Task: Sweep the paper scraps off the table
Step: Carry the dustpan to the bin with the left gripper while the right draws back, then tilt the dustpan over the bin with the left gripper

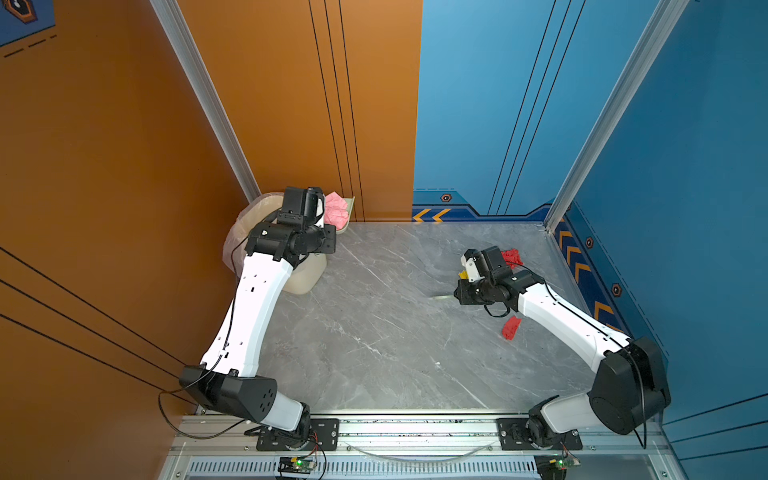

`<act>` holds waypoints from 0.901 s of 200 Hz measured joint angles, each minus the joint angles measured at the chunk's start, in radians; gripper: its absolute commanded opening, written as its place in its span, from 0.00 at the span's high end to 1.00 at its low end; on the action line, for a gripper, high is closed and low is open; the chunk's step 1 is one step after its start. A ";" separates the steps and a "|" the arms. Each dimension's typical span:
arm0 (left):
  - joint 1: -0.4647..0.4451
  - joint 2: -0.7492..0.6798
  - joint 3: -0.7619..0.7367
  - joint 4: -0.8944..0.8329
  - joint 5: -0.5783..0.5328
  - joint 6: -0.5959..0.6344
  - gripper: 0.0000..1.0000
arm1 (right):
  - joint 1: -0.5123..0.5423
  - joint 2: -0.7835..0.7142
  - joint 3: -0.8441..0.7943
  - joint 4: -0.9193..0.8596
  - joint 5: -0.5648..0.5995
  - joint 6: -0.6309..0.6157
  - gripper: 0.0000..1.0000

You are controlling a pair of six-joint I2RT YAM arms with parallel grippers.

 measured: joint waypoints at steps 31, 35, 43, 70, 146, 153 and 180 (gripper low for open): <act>0.102 0.025 0.039 -0.021 0.025 -0.009 1.00 | 0.000 0.000 0.000 0.000 0.006 0.000 1.00; 0.114 0.029 0.045 -0.026 0.025 -0.011 1.00 | 0.000 0.000 0.000 0.000 0.007 0.000 1.00; 0.138 0.037 0.058 -0.036 0.025 -0.012 1.00 | 0.000 0.000 0.000 0.000 0.007 0.000 1.00; 0.202 0.074 0.103 -0.082 0.008 -0.011 1.00 | 0.000 0.000 0.000 -0.001 0.009 0.000 1.00; 0.254 0.136 0.187 -0.188 -0.111 0.032 1.00 | 0.006 0.000 0.000 0.000 0.009 0.000 1.00; 0.255 0.139 0.195 -0.195 -0.127 0.038 1.00 | 0.007 0.000 0.000 0.000 0.009 0.000 1.00; 0.256 0.148 0.220 -0.223 -0.202 0.063 1.00 | 0.011 0.000 0.000 0.000 0.008 0.000 1.00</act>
